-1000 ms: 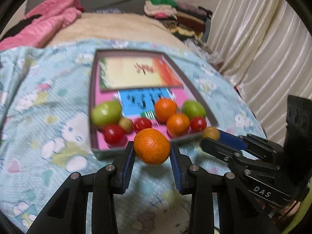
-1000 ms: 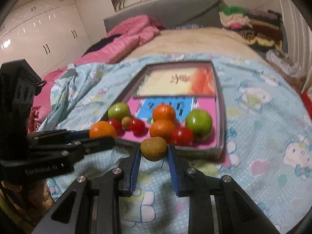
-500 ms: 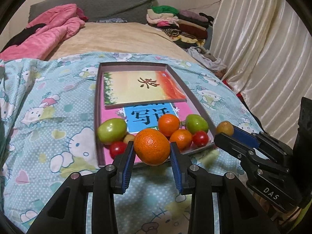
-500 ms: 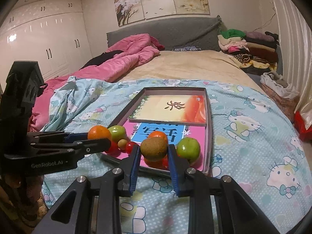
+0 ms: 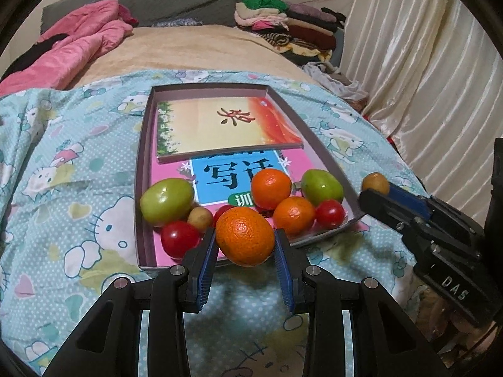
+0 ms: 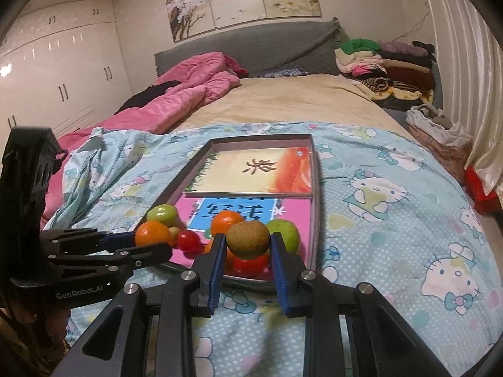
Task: Organize fruits
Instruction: 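Lift the orange and small fruit and carry them over the box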
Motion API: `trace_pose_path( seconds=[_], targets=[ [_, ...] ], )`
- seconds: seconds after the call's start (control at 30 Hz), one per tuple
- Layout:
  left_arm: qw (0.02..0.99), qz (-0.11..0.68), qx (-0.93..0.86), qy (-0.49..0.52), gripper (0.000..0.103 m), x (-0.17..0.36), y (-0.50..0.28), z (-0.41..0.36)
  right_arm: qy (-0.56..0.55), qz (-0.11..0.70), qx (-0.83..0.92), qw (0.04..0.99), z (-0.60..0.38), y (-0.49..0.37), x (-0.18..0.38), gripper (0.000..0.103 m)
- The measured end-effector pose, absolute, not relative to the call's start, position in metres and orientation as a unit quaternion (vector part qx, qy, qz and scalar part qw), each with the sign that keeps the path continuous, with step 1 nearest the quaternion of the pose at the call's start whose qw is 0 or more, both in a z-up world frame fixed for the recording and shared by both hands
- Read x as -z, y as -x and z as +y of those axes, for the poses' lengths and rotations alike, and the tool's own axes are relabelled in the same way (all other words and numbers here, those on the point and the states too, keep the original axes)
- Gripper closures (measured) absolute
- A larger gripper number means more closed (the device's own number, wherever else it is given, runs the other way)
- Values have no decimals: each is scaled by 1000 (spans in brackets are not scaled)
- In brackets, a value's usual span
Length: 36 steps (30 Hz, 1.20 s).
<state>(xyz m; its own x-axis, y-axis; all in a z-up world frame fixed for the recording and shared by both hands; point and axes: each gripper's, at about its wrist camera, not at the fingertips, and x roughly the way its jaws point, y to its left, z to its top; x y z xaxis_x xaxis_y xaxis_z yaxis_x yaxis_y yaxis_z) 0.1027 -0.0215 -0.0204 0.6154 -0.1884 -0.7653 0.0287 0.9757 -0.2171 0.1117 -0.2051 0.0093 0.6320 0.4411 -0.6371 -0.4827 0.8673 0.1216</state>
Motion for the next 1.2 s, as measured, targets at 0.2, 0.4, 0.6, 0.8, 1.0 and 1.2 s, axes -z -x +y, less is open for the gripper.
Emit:
trace_pose_path(
  seconds=[0.2,0.4,0.6,0.8,1.0,1.2],
  targets=[
    [894,433,53,97,67,23,-106,-17,22,354,-238,904,-212,-119,-6,74],
    [895,431,45,102,67,25,-108,-11,14,364,-226,904,-217,-123,-3,74],
    [894,433,39,105,67,27,-108,-8,19,374,-225,899,-216,-125,2,74],
    [894,433,39,106,67,30,-110,-7,18,377,-220,899,-216,-126,3,74],
    [896,430,44,99,67,32,-110,-10,23,384,-217,897,-215,-128,6,74],
    [895,432,52,98,67,36,-113,-13,29,393,-209,895,-213,-131,10,74]
  ],
)
